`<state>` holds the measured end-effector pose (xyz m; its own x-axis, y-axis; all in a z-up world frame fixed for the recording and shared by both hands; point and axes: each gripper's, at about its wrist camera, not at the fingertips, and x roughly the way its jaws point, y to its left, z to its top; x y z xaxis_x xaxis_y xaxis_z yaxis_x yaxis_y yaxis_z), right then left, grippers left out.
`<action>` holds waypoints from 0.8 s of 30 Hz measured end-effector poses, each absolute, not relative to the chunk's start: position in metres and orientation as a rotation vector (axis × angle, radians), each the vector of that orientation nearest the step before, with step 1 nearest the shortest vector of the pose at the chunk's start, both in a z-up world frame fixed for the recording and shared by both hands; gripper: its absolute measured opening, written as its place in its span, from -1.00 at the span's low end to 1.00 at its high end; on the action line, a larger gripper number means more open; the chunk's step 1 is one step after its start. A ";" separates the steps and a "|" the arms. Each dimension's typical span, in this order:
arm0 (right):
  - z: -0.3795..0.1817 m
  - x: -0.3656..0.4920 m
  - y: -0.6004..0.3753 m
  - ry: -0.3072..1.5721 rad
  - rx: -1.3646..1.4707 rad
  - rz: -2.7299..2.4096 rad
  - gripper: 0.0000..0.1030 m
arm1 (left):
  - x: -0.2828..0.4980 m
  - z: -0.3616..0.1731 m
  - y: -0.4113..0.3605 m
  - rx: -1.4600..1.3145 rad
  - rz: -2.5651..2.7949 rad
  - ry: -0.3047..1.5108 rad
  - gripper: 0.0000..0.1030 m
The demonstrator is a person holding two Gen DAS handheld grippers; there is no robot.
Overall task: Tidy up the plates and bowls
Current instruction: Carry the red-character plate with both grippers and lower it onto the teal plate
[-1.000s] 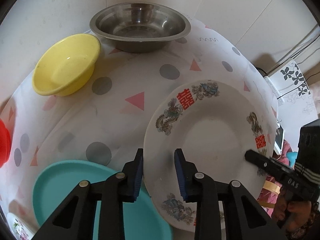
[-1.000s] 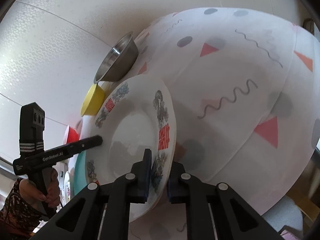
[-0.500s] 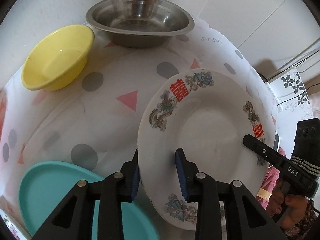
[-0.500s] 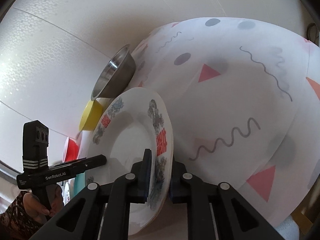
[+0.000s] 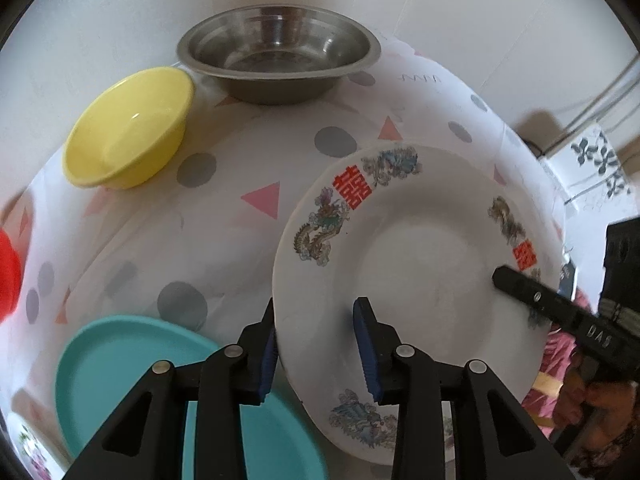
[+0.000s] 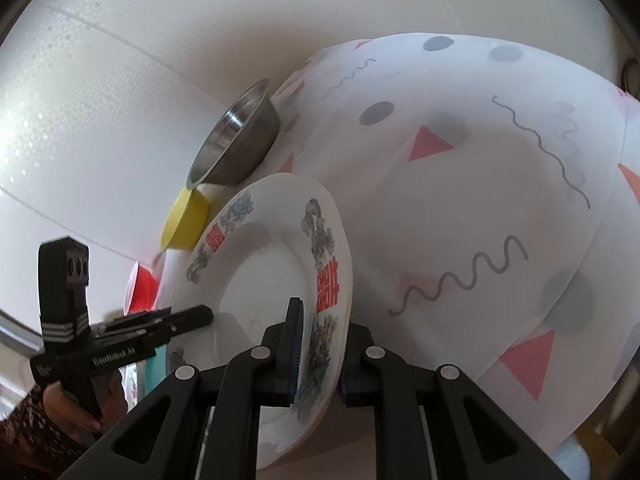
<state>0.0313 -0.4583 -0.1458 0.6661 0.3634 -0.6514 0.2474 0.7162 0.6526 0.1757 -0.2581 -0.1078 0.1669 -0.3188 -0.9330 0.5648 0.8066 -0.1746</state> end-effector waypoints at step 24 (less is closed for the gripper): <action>-0.109 0.040 -0.414 0.831 0.590 0.213 -0.70 | 0.151 -0.064 -0.189 0.077 -0.558 1.125 -0.31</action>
<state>0.0401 -0.4138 -0.1086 0.6638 0.4007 -0.6315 0.0472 0.8202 0.5701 0.1514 -0.1891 -0.0636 0.3098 -0.3841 -0.8698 0.4599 0.8612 -0.2165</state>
